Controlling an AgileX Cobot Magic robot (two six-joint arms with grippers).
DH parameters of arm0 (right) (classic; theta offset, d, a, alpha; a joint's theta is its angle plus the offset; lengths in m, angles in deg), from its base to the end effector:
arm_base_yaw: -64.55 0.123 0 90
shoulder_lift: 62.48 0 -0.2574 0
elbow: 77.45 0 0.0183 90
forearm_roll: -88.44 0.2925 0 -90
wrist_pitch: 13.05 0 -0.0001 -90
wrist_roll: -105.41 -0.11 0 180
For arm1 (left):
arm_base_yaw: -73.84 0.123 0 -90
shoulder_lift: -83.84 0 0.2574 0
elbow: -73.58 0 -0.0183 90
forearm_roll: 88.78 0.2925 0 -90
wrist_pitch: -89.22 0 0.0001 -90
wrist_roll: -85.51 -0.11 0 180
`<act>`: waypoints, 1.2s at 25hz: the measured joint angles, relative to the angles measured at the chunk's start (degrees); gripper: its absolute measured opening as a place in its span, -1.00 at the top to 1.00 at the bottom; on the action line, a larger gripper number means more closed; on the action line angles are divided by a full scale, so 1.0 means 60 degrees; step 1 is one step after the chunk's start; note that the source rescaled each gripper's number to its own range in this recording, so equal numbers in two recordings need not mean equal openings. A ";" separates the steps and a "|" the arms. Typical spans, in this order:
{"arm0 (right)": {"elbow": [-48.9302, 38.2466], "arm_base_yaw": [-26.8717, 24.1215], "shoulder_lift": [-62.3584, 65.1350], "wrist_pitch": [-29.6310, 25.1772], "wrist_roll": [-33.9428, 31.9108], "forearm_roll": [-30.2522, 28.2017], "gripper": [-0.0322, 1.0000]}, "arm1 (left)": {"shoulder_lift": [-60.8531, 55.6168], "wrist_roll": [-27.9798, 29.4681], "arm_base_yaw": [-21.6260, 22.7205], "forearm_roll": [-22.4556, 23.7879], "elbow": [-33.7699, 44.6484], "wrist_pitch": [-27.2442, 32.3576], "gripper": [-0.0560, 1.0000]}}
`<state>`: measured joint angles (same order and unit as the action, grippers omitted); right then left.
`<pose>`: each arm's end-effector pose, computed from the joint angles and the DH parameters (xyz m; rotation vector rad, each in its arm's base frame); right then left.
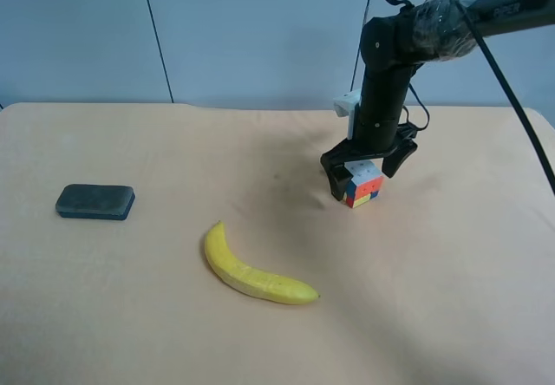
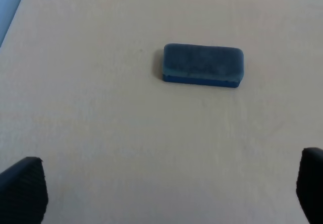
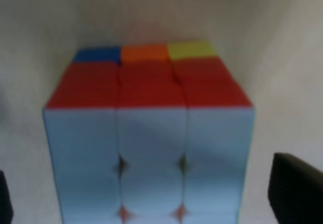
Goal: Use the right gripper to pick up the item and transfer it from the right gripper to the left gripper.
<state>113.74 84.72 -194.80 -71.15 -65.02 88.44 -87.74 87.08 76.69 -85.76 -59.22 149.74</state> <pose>0.4079 0.1498 0.0678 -0.8028 3.0234 0.0019 0.0747 0.0088 0.2925 -0.0808 2.0252 0.0770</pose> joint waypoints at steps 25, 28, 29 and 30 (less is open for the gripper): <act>0.0194 0.0000 -0.0075 0.0294 0.1207 0.0190 0.94 | 0.0000 0.0000 0.0000 0.0000 0.0000 0.0000 -1.00; 0.0715 0.0000 0.0213 -0.0170 0.1207 0.0447 0.94 | 0.0000 0.0000 0.0000 0.0000 0.0000 0.0000 -1.00; 0.0911 0.0000 0.0393 -0.0357 0.1207 0.0591 0.94 | 0.0000 0.0000 0.0000 0.0000 0.0000 0.0000 -1.00; 0.1128 0.0000 0.0602 -0.0498 0.1207 0.0726 0.94 | 0.0000 0.0000 0.0000 0.0000 0.0000 0.0000 -1.00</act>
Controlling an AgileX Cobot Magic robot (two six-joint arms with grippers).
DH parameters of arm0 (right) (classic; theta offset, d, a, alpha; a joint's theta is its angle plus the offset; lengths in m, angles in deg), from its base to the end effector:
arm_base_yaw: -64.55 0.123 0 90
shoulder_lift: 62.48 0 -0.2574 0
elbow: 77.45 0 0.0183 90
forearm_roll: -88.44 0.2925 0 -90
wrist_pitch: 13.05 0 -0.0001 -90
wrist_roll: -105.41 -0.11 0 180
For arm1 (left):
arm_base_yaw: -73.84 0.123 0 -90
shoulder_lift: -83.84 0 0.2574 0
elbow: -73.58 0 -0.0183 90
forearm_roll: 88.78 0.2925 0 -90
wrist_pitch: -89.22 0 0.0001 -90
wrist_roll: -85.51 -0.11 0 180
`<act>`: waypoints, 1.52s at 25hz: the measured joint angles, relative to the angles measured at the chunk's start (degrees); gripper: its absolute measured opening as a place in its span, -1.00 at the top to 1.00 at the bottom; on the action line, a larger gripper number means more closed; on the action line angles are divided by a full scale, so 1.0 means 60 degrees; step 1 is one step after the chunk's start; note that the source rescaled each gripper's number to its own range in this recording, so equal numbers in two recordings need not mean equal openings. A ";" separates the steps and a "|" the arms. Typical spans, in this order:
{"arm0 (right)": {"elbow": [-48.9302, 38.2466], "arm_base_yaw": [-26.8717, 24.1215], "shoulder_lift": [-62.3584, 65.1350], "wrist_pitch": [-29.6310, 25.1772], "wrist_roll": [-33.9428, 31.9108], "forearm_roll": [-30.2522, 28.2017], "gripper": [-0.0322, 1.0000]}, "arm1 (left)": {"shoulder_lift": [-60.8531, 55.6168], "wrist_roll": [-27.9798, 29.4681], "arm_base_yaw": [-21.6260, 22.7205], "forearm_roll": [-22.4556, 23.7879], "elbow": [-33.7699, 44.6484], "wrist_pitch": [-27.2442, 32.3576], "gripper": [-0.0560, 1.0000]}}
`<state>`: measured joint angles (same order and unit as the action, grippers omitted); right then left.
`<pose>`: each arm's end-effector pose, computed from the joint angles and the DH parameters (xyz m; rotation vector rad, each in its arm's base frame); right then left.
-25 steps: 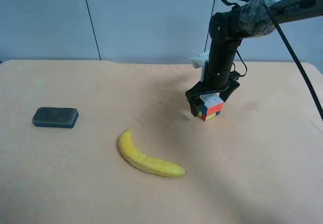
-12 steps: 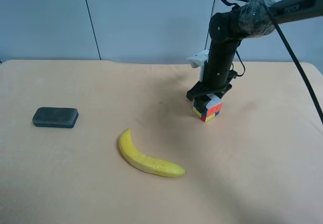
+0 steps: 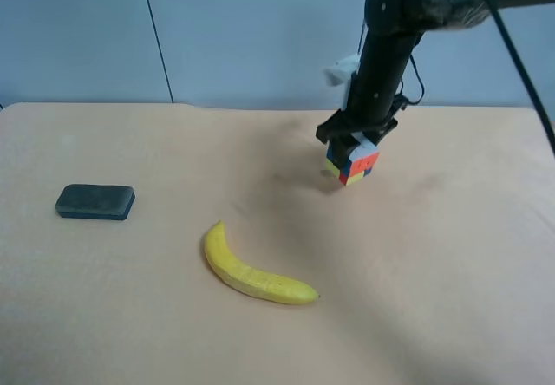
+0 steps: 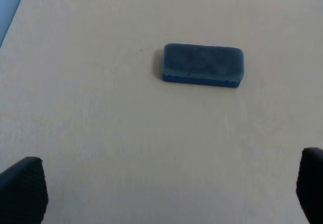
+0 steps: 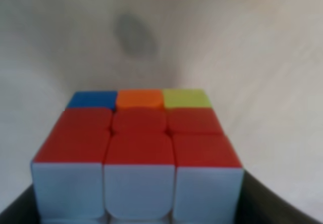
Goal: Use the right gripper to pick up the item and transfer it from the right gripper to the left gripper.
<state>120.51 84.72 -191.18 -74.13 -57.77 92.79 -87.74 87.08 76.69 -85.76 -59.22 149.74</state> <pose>0.4261 0.1643 0.1288 -0.9058 2.8589 0.1098 0.0747 0.0088 0.2925 -0.0808 2.0252 0.0770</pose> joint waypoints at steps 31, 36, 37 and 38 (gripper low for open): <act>0.0300 0.2438 0.2474 -0.0987 0.2191 0.4334 0.94 | 0.0000 0.0000 0.0000 0.0041 0.0000 0.0000 -1.00; 0.0300 0.2438 0.2474 -0.1053 0.2672 0.5362 0.94 | 0.0000 -0.0100 0.0000 0.0001 0.0000 0.0000 -1.00; 0.0300 0.2438 0.2474 -0.1071 0.2743 0.5522 0.94 | 0.0000 -0.0262 0.0000 -0.0081 0.0000 0.0000 -1.00; 0.0300 0.2438 0.2474 -0.1080 0.2767 0.5646 0.94 | 0.0000 -0.0561 0.0000 -0.0238 0.0000 0.0000 -1.00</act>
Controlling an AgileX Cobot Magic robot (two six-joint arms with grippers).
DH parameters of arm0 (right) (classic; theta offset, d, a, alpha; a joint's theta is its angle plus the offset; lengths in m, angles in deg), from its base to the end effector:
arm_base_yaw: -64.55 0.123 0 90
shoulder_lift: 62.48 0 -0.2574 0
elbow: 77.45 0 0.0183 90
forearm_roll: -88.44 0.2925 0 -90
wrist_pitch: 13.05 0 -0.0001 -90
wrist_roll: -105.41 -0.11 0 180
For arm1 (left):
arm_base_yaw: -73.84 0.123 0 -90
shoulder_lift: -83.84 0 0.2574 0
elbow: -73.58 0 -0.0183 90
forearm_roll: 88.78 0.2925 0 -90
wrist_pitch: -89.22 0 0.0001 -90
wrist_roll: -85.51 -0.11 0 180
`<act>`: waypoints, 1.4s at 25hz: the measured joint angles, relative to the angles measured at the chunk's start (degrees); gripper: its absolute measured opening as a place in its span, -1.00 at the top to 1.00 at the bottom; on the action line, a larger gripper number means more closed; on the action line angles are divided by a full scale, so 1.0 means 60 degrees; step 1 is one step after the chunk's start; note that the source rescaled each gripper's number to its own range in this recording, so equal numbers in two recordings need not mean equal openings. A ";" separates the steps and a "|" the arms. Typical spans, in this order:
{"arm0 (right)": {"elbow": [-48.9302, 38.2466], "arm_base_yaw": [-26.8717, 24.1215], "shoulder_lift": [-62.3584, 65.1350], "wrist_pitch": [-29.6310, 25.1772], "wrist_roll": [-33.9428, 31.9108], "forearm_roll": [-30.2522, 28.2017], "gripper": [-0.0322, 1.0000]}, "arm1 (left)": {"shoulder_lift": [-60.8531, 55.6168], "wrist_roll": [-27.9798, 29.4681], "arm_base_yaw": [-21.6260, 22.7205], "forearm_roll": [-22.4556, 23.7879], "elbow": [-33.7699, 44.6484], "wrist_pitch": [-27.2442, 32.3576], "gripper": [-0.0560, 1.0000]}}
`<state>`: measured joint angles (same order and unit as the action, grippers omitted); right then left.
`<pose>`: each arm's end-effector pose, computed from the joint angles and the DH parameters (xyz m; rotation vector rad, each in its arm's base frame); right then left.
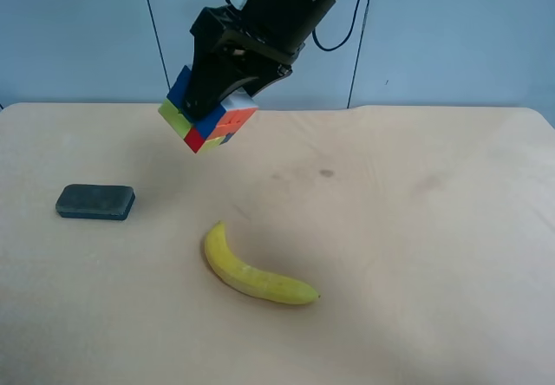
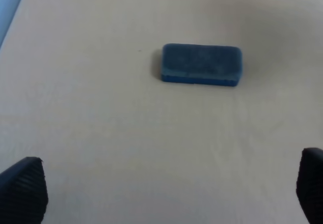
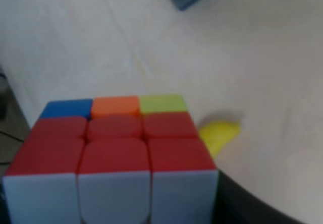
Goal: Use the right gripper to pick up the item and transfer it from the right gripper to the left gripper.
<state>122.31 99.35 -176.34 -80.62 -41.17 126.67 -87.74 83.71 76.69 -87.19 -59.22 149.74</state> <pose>0.3198 0.2989 0.2731 -1.3266 2.3443 0.9226 0.0749 0.0064 0.2924 -0.0200 2.0276 0.0844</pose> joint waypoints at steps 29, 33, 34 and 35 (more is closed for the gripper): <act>0.0000 0.0000 0.0000 -0.0266 0.0676 0.2924 0.94 | 0.2690 -0.8481 -0.0672 -0.7139 -0.0232 -0.2349 -1.00; 0.0000 0.0000 -0.0017 -0.0266 0.0898 0.3731 0.94 | 0.3128 -0.8894 -0.1049 -0.7474 -0.0232 -0.2903 -1.00; 0.0000 0.0000 -0.0030 -0.0266 0.0955 0.3876 0.94 | 0.3268 -0.9045 -0.1148 -0.7628 -0.0232 -0.3045 -1.00; 0.0000 0.0000 -0.0030 -0.0266 0.1035 0.3994 0.94 | 0.3415 -0.9181 -0.1230 -0.7771 -0.0232 -0.3157 -1.00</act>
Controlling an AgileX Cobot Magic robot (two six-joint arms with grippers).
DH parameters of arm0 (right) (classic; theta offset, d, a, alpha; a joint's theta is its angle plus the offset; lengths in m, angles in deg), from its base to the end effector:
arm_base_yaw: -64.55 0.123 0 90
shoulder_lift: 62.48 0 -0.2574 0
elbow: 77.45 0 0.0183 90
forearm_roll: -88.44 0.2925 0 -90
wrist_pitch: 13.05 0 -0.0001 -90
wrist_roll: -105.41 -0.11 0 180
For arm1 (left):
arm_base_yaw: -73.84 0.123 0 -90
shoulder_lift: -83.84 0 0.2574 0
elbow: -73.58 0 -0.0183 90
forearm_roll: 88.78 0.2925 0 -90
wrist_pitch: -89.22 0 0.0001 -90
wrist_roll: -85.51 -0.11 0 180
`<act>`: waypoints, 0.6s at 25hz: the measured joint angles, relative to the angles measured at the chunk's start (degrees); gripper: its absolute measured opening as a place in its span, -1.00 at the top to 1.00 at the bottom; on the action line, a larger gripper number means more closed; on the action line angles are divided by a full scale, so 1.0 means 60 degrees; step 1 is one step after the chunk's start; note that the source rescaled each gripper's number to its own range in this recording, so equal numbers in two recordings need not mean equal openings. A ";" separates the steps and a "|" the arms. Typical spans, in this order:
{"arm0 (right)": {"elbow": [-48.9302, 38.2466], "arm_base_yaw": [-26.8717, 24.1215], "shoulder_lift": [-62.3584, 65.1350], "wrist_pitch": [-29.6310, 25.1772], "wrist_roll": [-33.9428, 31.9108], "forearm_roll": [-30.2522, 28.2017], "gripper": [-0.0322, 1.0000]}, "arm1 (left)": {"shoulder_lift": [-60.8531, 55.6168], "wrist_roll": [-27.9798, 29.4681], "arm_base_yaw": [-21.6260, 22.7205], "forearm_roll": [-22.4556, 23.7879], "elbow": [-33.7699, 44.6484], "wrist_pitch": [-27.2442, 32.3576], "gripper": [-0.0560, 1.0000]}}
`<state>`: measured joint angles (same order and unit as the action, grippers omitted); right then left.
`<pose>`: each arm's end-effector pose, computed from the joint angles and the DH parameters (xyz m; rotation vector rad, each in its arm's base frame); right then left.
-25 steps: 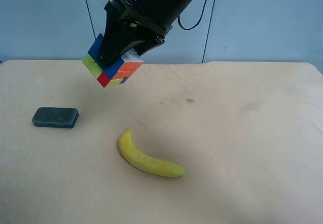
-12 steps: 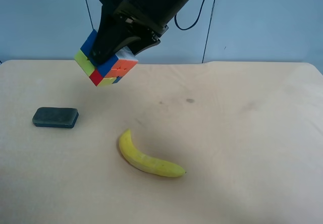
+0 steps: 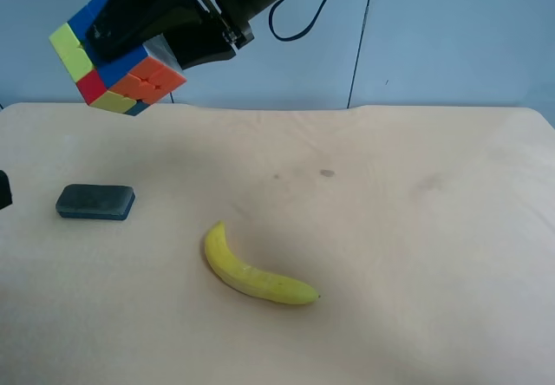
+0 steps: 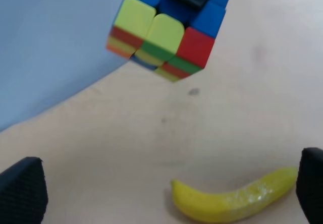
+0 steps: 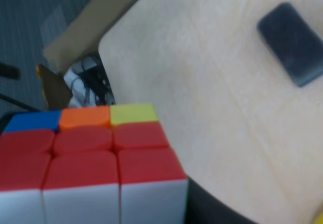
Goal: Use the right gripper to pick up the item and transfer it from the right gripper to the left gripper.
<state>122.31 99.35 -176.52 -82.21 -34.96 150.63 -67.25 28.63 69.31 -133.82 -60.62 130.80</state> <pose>0.3039 0.3220 0.3037 -1.2192 2.1406 1.4365 0.1404 -0.0630 0.3141 0.7113 1.6936 -0.2653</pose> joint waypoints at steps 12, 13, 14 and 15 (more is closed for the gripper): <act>0.0000 0.0601 -0.0235 0.0000 0.0384 0.0937 0.94 | 0.2074 -0.2199 -0.0933 -0.2145 0.0000 -0.1444 -1.00; 0.0000 0.0661 -0.0323 0.0000 0.0407 0.1010 0.94 | 0.2245 -0.2438 -0.0942 -0.2434 0.0000 -0.1509 -1.00; 0.0000 0.0703 -0.0412 0.0000 0.0452 0.1119 0.94 | 0.2483 -0.2769 -0.0942 -0.2727 0.0000 -0.1534 -1.00; 0.0000 0.0726 -0.0496 0.0000 0.0479 0.1191 0.94 | 0.2670 -0.3005 -0.0942 -0.2958 0.0000 -0.1586 -1.00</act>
<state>122.31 103.71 -179.49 -82.21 -32.09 157.78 -51.23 10.60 63.66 -151.56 -60.62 121.28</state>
